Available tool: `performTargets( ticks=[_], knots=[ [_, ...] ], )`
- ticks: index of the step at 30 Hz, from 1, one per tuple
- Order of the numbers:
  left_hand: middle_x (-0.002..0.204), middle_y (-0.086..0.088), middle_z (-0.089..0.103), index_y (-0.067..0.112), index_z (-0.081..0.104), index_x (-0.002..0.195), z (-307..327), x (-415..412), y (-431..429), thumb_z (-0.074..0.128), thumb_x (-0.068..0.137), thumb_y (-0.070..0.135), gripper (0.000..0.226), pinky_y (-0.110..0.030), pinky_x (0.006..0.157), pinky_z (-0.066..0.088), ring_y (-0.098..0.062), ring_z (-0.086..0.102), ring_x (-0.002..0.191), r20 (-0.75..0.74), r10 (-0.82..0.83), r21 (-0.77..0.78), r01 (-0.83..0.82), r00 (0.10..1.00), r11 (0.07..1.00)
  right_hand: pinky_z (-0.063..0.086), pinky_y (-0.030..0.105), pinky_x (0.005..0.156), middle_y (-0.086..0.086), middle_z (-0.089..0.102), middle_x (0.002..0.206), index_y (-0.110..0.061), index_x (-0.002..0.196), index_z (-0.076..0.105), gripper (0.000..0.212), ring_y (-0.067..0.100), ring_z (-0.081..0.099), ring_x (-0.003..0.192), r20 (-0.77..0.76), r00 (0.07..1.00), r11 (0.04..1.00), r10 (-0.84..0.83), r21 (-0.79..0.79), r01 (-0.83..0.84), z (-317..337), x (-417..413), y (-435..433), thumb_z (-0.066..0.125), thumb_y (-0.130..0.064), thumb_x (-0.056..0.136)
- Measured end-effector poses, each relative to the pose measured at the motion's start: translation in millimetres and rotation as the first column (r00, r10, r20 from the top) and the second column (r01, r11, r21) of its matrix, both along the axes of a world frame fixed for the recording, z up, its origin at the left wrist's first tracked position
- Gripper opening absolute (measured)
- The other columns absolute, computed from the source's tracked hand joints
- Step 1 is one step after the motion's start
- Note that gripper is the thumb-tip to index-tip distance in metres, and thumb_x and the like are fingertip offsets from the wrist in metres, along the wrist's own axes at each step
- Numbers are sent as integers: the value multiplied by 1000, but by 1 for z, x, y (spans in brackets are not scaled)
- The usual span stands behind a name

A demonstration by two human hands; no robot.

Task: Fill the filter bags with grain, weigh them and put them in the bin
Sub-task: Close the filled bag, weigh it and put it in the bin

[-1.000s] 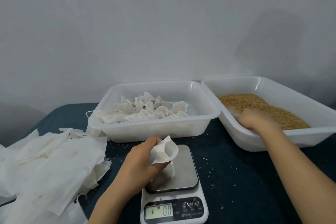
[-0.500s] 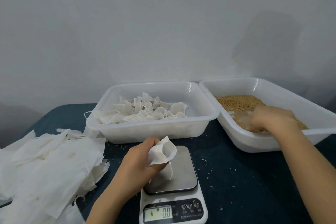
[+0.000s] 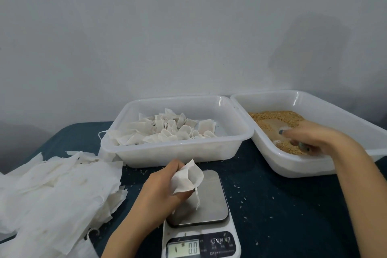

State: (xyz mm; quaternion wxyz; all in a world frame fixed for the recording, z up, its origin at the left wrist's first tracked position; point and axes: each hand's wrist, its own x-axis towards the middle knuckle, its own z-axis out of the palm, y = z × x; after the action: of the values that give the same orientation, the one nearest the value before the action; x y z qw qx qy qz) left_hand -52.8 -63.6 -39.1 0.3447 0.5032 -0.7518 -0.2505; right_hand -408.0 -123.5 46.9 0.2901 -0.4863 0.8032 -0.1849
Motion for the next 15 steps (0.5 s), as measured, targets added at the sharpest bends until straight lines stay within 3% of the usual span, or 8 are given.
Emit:
performTargets(
  ticks=[3,6,8,10,12,15],
  knots=[
    [86,22,64,42,52,92,-1,0,0,64,75,43,21,-21,60,47,-4,60,79,-14,-10,7,10,1000,1000,32,16,35,-2,49,42,-4,78,59,35,10,40,33,139,989,993,-47,-100,61,-2,-4,6,57,-32,98],
    [85,20,66,42,52,92,-2,0,0,69,81,36,21,-20,57,47,-5,61,77,-23,-12,21,13,1000,1000,36,20,37,1,60,61,-3,93,62,30,10,46,40,203,979,978,-31,-195,72,-4,-3,11,55,-32,99],
    [85,22,66,44,52,92,-2,-1,0,67,79,40,20,-17,57,46,-2,60,76,-41,2,26,-1,999,1000,41,25,45,1,67,79,-12,96,62,23,12,54,51,228,974,963,5,-262,56,-4,0,17,53,-34,100],
    [87,25,65,47,51,92,-1,-1,0,61,72,49,23,-14,58,45,1,60,77,-57,20,27,-18,998,999,44,28,55,-5,70,91,-23,96,64,18,16,60,67,201,977,938,76,-347,-2,-2,3,24,51,-36,100],
    [89,23,65,45,51,94,0,-1,0,56,66,57,30,-15,60,45,-1,61,79,-71,26,23,-24,997,999,45,27,59,-11,71,90,-30,96,66,17,15,62,74,164,972,900,166,-429,-81,-1,8,31,51,-36,100],
    [89,20,66,40,53,96,-1,0,0,54,66,59,35,-18,62,46,-3,62,79,-86,35,19,-34,996,999,46,26,69,-20,71,94,-38,103,68,22,5,64,83,97,943,833,320,-504,-231,2,20,42,51,-50,94]
  ],
)
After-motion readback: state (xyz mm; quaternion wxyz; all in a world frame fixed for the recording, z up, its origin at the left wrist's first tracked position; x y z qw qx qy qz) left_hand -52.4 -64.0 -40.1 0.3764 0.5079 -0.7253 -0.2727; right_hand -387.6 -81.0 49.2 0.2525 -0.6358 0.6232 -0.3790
